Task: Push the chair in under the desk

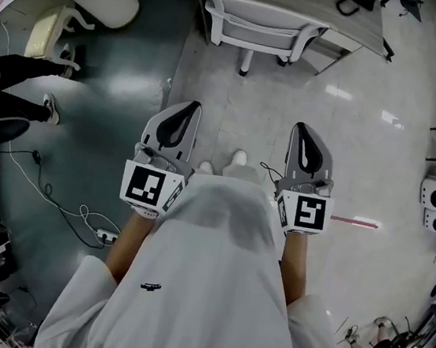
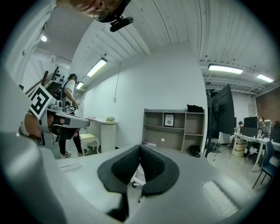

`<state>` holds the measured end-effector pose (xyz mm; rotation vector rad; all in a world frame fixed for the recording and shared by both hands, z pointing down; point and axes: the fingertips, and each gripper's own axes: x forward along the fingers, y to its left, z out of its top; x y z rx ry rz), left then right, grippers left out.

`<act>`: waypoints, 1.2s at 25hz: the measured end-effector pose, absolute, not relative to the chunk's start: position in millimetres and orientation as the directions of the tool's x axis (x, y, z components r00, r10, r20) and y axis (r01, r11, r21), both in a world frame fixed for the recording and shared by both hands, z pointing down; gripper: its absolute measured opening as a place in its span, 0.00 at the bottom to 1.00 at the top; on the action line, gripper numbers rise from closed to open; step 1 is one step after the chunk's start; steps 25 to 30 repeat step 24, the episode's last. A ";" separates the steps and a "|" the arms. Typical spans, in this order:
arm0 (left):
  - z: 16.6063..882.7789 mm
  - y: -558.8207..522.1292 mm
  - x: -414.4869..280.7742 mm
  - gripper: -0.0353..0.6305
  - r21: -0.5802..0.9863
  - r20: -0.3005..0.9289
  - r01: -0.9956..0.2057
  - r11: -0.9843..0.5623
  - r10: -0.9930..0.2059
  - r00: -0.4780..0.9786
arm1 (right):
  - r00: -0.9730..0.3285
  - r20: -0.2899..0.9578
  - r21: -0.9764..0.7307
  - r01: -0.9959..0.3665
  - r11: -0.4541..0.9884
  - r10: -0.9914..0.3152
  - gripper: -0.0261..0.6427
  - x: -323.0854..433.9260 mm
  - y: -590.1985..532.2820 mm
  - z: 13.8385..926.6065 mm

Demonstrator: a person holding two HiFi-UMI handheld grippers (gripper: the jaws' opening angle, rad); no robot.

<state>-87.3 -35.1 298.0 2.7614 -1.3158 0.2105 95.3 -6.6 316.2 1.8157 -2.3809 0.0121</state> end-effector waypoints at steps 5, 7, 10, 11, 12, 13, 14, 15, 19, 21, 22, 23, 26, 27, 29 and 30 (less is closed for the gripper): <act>300.5 -33.2 -86.3 0.06 0.010 0.163 -0.777 -0.630 -0.765 0.623 | -0.269 0.123 0.062 -0.959 0.278 -0.955 0.06 88.6 -6.7 319.2; 300.9 -33.8 -86.1 0.06 0.010 0.165 -0.777 -0.629 -0.765 0.622 | -0.275 0.126 0.066 -0.956 0.285 -0.953 0.06 87.0 -7.7 319.5; 302.4 -35.1 -83.9 0.06 0.012 0.167 -0.777 -0.629 -0.765 0.622 | -0.275 0.128 0.065 -0.956 0.285 -0.953 0.06 87.7 -9.2 320.8; 302.7 -35.4 -82.9 0.06 0.012 0.168 -0.777 -0.630 -0.765 0.622 | -0.274 0.127 0.063 -0.957 0.283 -0.953 0.06 88.6 -9.6 321.0; 302.9 -35.4 -81.9 0.06 0.012 0.168 -0.776 -0.630 -0.764 0.623 | -0.272 0.127 0.063 -0.957 0.282 -0.954 0.06 89.8 -9.7 320.9; 302.8 -35.3 -80.9 0.06 0.011 0.169 -0.776 -0.631 -0.764 0.623 | -0.271 0.127 0.062 -0.958 0.280 -0.954 0.06 91.0 -9.6 320.4; 302.7 -35.0 -80.2 0.06 0.011 0.170 -0.775 -0.632 -0.763 0.624 | -0.269 0.127 0.061 -0.958 0.279 -0.955 0.06 92.2 -9.3 319.9; 302.8 -34.6 -79.8 0.06 0.010 0.172 -0.775 -0.632 -0.762 0.624 | -0.267 0.127 0.060 -0.959 0.276 -0.955 0.06 93.3 -9.0 319.6; 305.4 -34.4 -79.3 0.06 0.014 0.176 -0.778 -0.628 -0.764 0.621 | -0.260 0.118 0.044 -0.963 0.267 -0.958 0.06 96.6 -9.0 319.7; 307.3 -35.3 -78.0 0.06 0.020 0.177 -0.783 -0.622 -0.768 0.615 | -0.261 0.116 0.042 -0.963 0.267 -0.958 0.06 98.7 -9.7 319.2; 307.8 -35.8 -76.8 0.06 0.020 0.179 -0.783 -0.621 -0.769 0.614 | -0.261 0.117 0.042 -0.963 0.267 -0.958 0.06 100.0 -10.0 319.0; 308.0 -36.2 -75.2 0.06 0.020 0.181 -0.784 -0.621 -0.769 0.614 | -0.260 0.117 0.041 -0.963 0.267 -0.958 0.06 101.5 -10.2 318.8; 308.1 -36.6 -73.6 0.06 0.020 0.183 -0.784 -0.621 -0.768 0.613 | -0.260 0.118 0.041 -0.963 0.266 -0.958 0.06 103.0 -10.5 318.7; 308.1 -36.6 -73.6 0.06 0.020 0.183 -0.784 -0.621 -0.768 0.613 | -0.260 0.118 0.041 -0.963 0.266 -0.958 0.06 103.0 -10.5 318.7; 308.1 -36.6 -73.6 0.06 0.020 0.183 -0.784 -0.621 -0.768 0.613 | -0.260 0.118 0.041 -0.963 0.266 -0.958 0.06 103.0 -10.5 318.7; 308.1 -36.6 -73.6 0.06 0.020 0.183 -0.784 -0.621 -0.768 0.613 | -0.260 0.118 0.041 -0.963 0.266 -0.958 0.06 103.0 -10.5 318.7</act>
